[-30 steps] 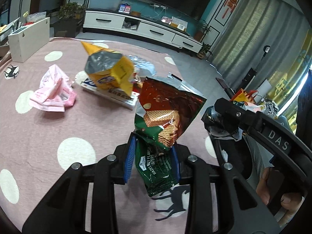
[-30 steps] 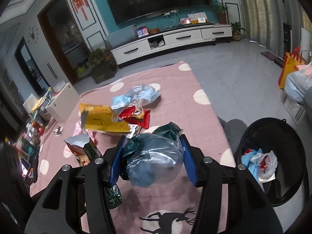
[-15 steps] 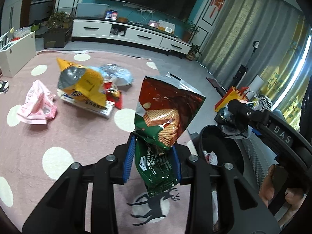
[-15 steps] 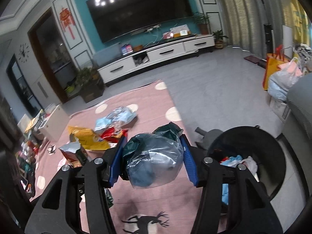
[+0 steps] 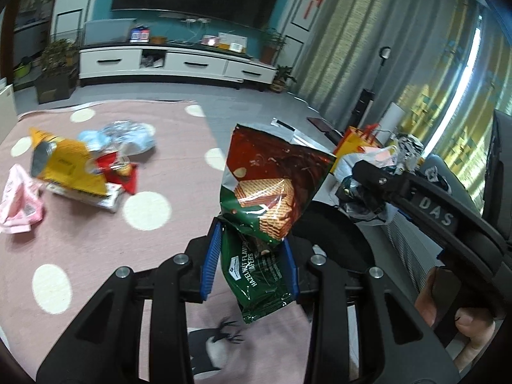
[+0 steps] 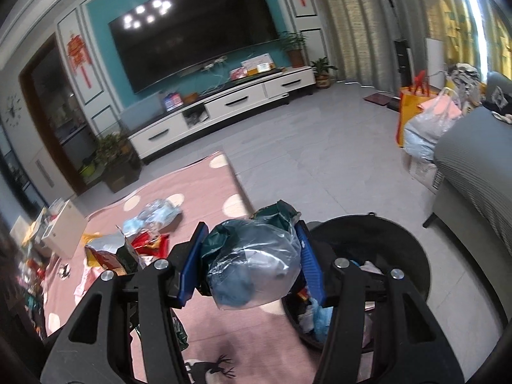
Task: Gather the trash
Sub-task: 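Carry the wafer bag and clear bag in both tools over the black bin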
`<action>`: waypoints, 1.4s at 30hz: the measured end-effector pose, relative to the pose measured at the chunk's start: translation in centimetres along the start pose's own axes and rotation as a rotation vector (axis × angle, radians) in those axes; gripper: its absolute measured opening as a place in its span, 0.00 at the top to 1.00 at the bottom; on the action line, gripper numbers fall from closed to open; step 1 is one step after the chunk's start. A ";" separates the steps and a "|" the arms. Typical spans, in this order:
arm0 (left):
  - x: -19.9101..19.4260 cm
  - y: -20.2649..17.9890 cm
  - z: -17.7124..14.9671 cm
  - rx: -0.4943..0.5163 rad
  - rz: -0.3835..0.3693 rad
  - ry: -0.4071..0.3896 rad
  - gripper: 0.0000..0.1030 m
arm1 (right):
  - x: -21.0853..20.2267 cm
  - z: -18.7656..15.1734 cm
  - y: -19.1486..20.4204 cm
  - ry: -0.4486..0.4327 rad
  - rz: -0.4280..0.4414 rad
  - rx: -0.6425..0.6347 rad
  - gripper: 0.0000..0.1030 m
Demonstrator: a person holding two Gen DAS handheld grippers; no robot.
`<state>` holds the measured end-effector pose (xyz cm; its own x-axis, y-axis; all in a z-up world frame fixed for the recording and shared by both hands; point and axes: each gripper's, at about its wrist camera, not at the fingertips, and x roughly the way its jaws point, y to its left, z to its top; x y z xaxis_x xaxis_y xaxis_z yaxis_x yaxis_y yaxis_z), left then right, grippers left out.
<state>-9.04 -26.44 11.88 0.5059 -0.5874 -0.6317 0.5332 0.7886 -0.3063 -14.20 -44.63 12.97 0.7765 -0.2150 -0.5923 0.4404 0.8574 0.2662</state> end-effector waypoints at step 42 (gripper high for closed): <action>13.8 -9.1 -2.7 0.063 -0.213 0.305 0.64 | 4.5 -1.6 -12.5 0.155 -0.374 0.235 0.46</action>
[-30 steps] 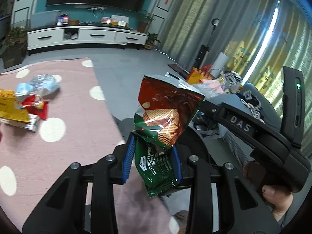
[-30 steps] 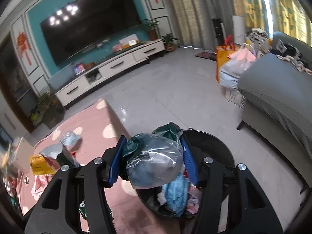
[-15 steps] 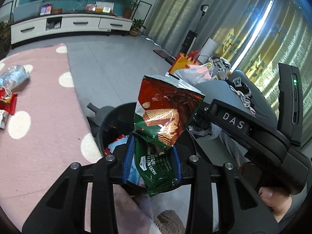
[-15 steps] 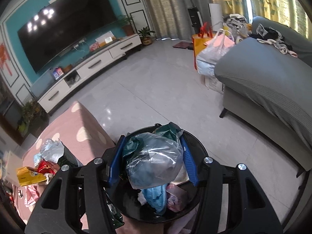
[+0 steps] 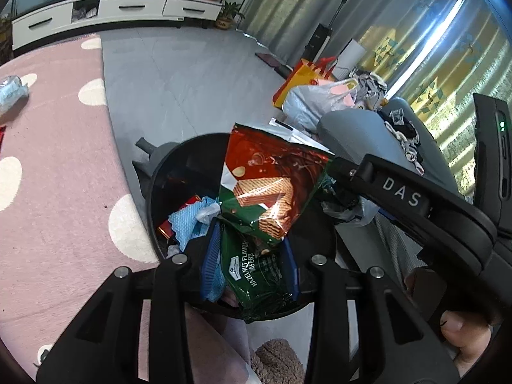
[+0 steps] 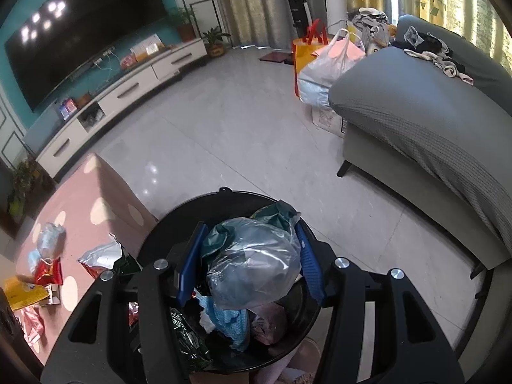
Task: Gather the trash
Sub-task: 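Carry the wafer bag and clear bag in both tools over the black bin, then open the left tool to drop the wafer bag while the right tool drops the clear bag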
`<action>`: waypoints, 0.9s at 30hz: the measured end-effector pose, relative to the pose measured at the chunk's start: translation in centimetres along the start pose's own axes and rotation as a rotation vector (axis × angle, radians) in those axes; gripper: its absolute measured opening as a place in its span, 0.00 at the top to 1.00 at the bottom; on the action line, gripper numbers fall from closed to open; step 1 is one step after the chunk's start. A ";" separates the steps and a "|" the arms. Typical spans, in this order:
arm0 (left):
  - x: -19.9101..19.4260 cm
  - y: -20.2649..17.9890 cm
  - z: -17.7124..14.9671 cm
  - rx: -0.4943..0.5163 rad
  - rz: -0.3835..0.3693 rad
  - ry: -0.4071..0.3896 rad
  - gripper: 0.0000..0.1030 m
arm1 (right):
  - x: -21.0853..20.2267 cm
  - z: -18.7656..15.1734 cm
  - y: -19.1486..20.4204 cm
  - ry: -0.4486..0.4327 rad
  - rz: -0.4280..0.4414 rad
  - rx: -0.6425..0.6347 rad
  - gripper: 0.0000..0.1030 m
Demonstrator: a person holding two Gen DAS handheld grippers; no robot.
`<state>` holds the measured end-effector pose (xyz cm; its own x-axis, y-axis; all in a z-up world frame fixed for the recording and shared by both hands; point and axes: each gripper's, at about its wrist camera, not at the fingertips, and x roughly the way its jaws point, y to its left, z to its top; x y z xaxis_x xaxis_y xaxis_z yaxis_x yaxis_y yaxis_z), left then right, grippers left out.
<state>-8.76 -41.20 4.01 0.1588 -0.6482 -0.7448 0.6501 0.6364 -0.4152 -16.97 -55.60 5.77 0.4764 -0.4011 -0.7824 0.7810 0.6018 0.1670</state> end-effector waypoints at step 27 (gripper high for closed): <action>4.1 0.4 0.1 -0.020 0.009 0.084 0.64 | 3.3 -0.5 -0.2 0.098 -0.073 -0.027 0.46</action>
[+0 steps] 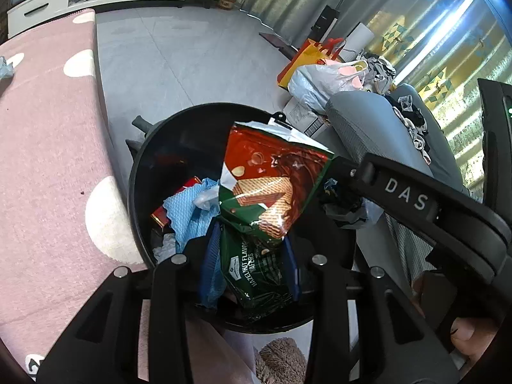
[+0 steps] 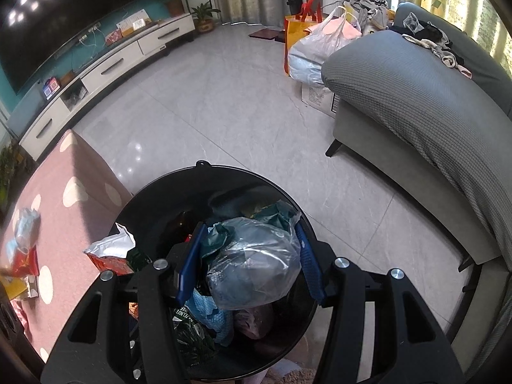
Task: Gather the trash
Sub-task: 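Open the left tool to drop the wafer bag while the right tool drops the clear bag, then move both tools back from the bin toward the trash pile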
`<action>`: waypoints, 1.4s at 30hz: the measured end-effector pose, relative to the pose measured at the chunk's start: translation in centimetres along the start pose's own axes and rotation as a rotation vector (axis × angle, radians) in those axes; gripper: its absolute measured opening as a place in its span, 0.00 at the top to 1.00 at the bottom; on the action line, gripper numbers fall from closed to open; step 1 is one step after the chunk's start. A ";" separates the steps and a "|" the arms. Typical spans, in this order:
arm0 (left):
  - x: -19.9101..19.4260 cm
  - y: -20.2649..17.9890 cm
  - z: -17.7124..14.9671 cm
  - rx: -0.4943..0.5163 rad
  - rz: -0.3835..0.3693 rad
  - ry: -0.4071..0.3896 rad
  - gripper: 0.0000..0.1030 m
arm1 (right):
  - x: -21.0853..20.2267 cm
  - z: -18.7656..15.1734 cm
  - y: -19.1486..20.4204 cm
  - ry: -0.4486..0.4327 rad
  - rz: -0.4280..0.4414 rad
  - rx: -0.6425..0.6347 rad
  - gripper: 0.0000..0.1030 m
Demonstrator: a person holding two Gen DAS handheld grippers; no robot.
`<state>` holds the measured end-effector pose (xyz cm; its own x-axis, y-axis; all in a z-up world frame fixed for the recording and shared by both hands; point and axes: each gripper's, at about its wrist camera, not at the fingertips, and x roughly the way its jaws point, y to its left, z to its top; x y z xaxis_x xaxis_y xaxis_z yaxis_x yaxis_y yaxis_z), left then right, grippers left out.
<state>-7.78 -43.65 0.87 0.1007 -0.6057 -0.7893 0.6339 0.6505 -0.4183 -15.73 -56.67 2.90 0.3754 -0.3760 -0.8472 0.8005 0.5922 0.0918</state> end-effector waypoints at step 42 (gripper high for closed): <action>-23.4 16.0 -5.8 -0.317 0.226 -0.434 0.03 | -6.9 -1.1 6.3 -0.213 0.057 -0.129 0.06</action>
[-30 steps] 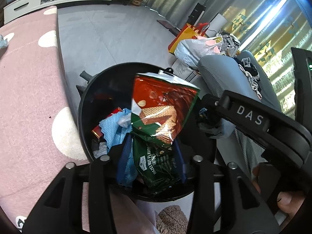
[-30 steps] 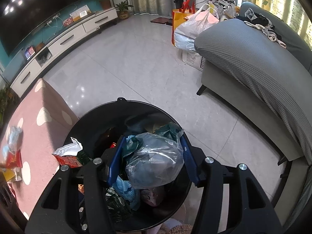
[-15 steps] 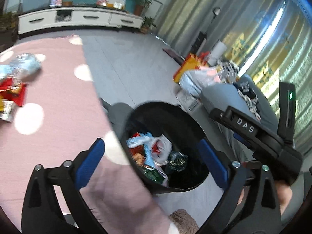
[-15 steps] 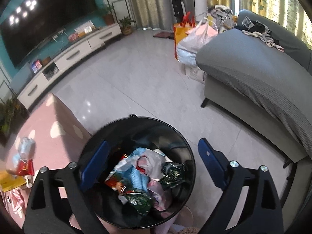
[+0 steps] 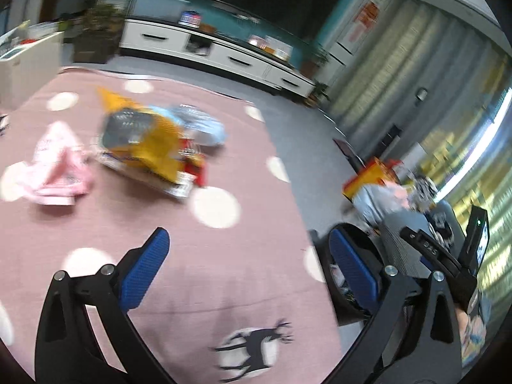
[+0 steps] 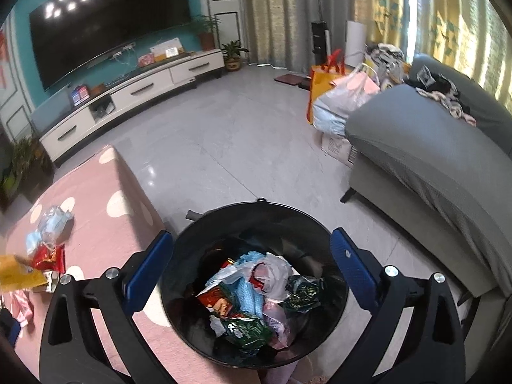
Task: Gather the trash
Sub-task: 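Move both tools back from the bin toward the trash pile, then grasp the yellow paper bag with the right tool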
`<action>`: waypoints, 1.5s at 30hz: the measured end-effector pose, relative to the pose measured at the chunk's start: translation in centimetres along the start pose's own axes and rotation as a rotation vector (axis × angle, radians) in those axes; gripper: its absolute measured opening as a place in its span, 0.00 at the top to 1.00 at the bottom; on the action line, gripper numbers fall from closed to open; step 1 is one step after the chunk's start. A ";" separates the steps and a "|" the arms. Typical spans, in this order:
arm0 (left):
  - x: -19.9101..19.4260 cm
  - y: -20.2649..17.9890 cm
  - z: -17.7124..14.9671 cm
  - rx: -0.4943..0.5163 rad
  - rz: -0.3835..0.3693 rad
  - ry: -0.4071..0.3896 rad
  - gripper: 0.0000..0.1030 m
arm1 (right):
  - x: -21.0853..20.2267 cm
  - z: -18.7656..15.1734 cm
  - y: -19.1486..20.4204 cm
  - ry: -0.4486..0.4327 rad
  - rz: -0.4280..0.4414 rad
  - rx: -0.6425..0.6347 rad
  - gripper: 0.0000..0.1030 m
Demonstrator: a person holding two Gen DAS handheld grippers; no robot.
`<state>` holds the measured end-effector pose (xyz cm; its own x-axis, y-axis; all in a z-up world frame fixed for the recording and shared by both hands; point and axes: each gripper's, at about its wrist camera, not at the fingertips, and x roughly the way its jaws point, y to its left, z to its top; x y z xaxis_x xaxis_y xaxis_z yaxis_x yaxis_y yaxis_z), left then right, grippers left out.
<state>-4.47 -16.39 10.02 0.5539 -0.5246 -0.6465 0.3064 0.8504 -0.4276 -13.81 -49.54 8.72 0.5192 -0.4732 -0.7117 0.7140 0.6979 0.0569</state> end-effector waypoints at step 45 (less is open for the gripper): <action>-5.1 23.0 0.5 -0.158 0.300 0.094 0.03 | -1.0 -4.7 39.5 0.245 0.360 -0.480 0.03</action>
<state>0.10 5.85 3.78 0.5254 -0.2600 -0.8102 0.0134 0.9546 -0.2976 11.69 -18.94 8.36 0.5246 -0.0679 -0.8486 0.1963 0.9796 0.0430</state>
